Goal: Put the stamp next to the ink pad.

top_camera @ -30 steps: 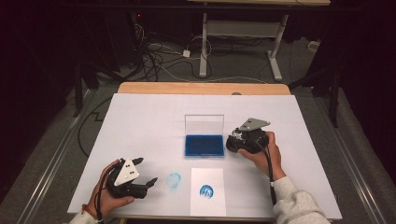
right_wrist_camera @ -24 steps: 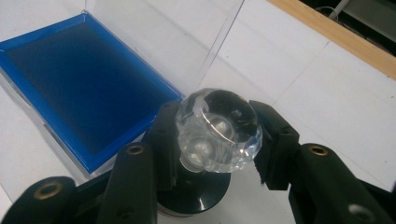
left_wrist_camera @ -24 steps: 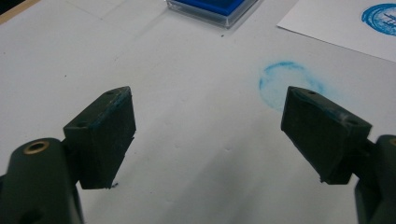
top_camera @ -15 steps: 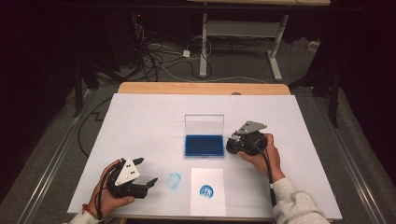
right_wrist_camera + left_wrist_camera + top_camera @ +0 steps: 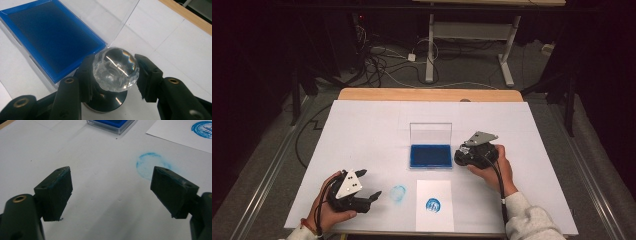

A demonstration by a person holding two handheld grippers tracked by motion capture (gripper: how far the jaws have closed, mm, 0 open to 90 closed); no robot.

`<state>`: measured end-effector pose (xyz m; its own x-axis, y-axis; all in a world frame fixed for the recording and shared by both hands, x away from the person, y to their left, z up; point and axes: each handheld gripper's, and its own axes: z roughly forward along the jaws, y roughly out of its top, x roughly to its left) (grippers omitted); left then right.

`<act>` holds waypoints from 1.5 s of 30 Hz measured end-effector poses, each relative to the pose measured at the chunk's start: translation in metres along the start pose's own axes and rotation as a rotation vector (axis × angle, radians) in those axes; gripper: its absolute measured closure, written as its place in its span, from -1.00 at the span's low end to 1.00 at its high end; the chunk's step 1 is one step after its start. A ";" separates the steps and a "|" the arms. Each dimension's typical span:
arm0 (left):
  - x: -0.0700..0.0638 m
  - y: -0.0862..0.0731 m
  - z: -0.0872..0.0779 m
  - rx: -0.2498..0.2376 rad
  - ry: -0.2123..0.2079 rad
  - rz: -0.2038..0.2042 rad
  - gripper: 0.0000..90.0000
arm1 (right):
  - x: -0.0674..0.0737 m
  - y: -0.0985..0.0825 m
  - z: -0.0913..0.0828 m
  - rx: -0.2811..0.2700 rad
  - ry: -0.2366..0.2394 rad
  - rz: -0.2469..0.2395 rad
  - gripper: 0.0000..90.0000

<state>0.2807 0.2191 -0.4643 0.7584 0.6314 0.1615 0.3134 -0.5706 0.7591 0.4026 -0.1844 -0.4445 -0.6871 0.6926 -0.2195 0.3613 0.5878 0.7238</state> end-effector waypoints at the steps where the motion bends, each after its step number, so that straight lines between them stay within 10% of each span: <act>1: 0.000 0.000 0.000 0.001 0.000 0.001 -0.61 | 0.000 0.000 -0.001 -0.007 -0.004 0.002 0.20; 28: 0.001 0.000 0.001 0.015 0.007 0.003 -0.61 | -0.008 0.009 -0.033 -0.209 -0.016 0.045 -0.22; 45: 0.001 0.000 0.000 0.012 0.007 -0.001 -0.61 | -0.003 0.017 -0.050 -0.252 -0.115 0.060 -0.55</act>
<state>0.2814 0.2200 -0.4643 0.7541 0.6356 0.1653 0.3207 -0.5760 0.7519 0.3797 -0.1972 -0.3987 -0.5882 0.7742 -0.2340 0.2208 0.4321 0.8744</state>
